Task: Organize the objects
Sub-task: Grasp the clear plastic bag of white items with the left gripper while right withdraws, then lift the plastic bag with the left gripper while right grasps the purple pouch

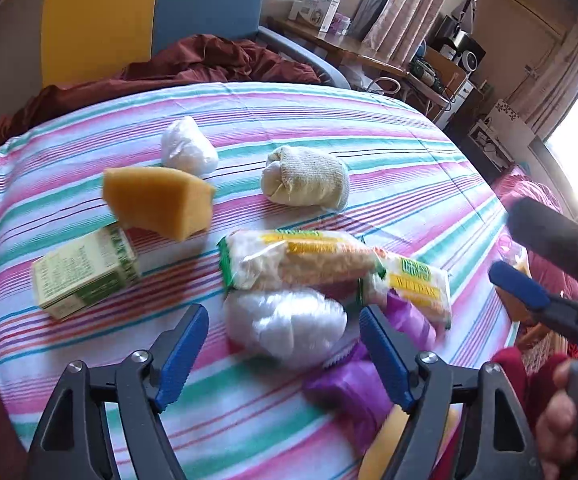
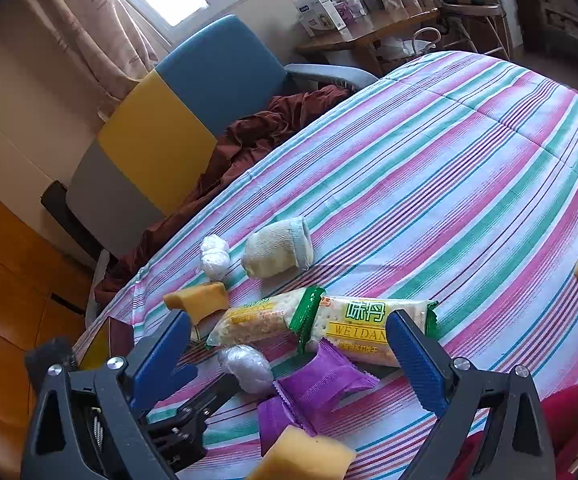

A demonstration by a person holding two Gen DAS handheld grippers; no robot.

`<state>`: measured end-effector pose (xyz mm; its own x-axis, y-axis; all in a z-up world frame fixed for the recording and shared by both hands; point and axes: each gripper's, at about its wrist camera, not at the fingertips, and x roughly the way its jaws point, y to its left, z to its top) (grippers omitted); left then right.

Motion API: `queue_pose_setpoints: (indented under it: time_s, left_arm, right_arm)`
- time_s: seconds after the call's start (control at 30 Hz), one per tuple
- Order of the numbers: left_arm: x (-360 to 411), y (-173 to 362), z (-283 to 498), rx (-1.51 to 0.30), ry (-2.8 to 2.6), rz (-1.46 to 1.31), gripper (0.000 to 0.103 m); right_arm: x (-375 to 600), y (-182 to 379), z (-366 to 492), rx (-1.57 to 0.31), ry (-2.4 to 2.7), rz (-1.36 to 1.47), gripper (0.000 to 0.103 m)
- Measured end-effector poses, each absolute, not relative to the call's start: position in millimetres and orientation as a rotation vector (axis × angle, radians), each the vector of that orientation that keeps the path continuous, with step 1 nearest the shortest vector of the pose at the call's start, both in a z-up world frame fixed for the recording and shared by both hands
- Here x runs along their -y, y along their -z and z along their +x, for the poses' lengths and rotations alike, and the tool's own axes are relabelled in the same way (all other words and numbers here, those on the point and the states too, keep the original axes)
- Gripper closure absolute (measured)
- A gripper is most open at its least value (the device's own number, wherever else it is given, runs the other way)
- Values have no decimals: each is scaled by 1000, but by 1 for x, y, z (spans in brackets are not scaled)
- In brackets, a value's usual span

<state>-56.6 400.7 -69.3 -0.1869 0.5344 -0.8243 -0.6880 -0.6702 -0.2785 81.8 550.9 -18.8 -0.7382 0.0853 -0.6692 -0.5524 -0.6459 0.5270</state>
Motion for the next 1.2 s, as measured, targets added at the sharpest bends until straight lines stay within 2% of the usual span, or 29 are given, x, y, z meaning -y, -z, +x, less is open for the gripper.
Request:
queue_pose_setpoints:
  time_s: [0.07, 0.1, 0.17, 0.3, 0.6, 0.77, 0.87, 1.03, 1.2]
  left_arm:
    - [-410, 78, -63, -201, -1945, -1277, 23]
    - [-412, 84, -66, -201, -1948, -1291, 28]
    - [-410, 91, -70, -179, -1926, -1316, 43]
    - [-391, 88, -62, -187, -1929, -1263, 49]
    - [-328, 81, -37, -237, -2015, -1189, 49]
    - [-297, 81, -16, -259, -2042, -1147, 50]
    - [-289, 81, -12, -232, -2050, -1148, 50]
    - [-279, 82, -10, -196, -2058, -1148, 49]
    - [-273, 83, -6, -183, -2066, -1133, 49]
  right_arm:
    - [-553, 19, 83, -1073, -2399, -861, 4]
    - [-554, 19, 84, -1079, -2399, -855, 4]
    - [-555, 20, 84, -1082, -2393, -854, 4]
    - [-554, 21, 79, -1065, -2388, -890, 4]
    - [-554, 27, 74, -1067, -2365, -959, 4]
    - [-550, 38, 60, -1044, -2305, -1117, 5]
    - [-546, 46, 58, -1071, -2241, -1190, 17]
    - [-540, 58, 61, -1107, -2139, -1263, 19]
    - [-552, 82, 57, -1242, -2022, -1283, 30]
